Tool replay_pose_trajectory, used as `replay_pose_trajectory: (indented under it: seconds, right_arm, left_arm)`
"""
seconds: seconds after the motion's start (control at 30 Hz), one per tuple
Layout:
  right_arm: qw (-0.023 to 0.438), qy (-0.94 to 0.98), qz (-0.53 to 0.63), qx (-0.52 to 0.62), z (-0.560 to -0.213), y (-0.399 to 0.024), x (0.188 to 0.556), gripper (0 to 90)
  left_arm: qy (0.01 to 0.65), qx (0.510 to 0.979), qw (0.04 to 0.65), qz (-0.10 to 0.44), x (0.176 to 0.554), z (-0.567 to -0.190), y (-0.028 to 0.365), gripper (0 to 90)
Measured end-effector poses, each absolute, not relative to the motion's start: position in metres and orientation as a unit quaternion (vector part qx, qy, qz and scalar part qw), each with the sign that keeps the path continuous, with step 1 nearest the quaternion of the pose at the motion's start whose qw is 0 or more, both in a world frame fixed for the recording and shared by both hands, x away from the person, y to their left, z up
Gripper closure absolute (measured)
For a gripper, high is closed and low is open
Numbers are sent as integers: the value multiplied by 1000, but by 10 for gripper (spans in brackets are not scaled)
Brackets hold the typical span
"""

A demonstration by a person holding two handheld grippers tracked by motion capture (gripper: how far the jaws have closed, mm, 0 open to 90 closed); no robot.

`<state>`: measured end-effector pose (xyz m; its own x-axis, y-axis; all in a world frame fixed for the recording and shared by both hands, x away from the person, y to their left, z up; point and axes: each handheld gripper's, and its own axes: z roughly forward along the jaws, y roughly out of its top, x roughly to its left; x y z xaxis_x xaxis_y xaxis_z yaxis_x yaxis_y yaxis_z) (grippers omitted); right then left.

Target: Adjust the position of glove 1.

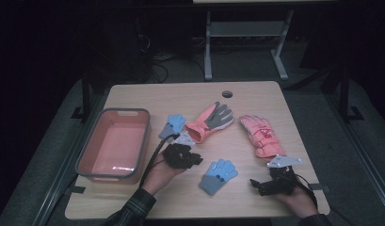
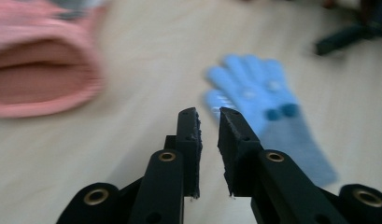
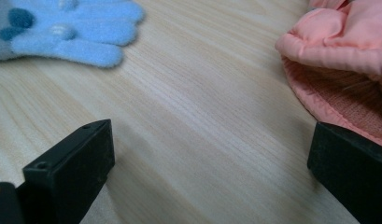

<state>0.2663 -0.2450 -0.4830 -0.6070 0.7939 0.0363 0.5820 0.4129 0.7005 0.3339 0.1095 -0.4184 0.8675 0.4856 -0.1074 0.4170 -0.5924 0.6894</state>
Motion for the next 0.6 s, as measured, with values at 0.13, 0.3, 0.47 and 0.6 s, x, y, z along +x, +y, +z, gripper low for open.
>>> replay_pose_trajectory:
  seconds: [0.13,0.3,0.47,0.6]
  right_arm:
    - [153,826,347,417,-483,-245,267,4]
    - [153,826,347,418,-483,-244,267,4]
    - [153,826,347,418,-483,-244,267,4]
    - [153,826,347,418,-483,-244,267,4]
  left_arm:
    - [286,882,365,88,349,-411,125,742]
    - [324,867,356,128,366,-406,138,725]
    - [372,851,336,158,387,-411,143,690]
    - [393,846,313,178,398,-417,137,660]
